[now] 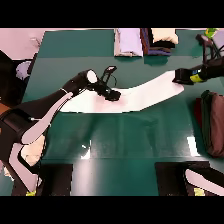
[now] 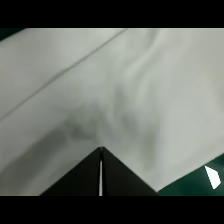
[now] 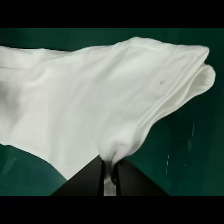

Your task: Fold the shirts.

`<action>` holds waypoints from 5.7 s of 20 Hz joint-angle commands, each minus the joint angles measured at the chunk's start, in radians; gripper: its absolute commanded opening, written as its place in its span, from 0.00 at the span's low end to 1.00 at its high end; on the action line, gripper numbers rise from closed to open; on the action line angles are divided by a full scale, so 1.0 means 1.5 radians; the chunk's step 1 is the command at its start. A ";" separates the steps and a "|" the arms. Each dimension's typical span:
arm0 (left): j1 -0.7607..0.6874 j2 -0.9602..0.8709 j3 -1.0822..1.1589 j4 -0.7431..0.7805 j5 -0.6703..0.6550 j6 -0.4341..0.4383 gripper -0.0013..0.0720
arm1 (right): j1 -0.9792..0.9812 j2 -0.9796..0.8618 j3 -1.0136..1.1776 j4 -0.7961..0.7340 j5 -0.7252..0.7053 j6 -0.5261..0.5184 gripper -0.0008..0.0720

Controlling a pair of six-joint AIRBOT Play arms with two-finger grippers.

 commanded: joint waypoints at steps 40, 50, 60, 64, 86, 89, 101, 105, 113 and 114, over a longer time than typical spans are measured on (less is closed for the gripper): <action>0.367 0.400 0.071 0.331 -0.196 -0.067 0.05 | 0.388 -0.354 0.255 -0.013 -0.158 0.080 0.51; 0.367 0.392 0.059 0.251 -0.174 -0.063 0.05 | 0.312 -0.282 0.056 -0.012 -0.103 0.245 0.97; 0.367 0.392 0.058 0.244 -0.241 -0.032 0.05 | 0.373 -0.495 0.228 -0.007 -0.086 0.334 0.90; 0.367 0.392 0.058 0.237 -0.244 -0.033 0.05 | 0.374 -0.506 0.262 -0.017 -0.088 0.336 0.49; 0.201 0.392 0.058 0.207 -0.218 -0.007 0.05 | -0.214 -0.179 0.312 -0.281 0.123 0.138 0.04; 0.201 0.392 0.058 0.204 -0.217 -0.022 0.05 | -0.319 -0.176 0.312 -0.225 0.134 0.126 0.04; 0.201 0.392 0.058 0.190 -0.218 -0.021 0.05 | -0.440 -0.060 0.313 -0.138 0.096 0.129 0.04; 0.201 0.392 0.058 0.190 -0.220 -0.021 0.05 | -0.488 -0.013 0.313 -0.096 0.122 0.120 0.04; 0.201 0.392 0.058 0.190 -0.221 -0.020 0.05 | -0.551 0.098 0.176 -0.208 0.192 0.086 0.04; 0.201 0.392 0.058 0.190 -0.222 -0.020 0.05 | -0.558 0.116 0.131 -0.237 0.192 0.080 0.04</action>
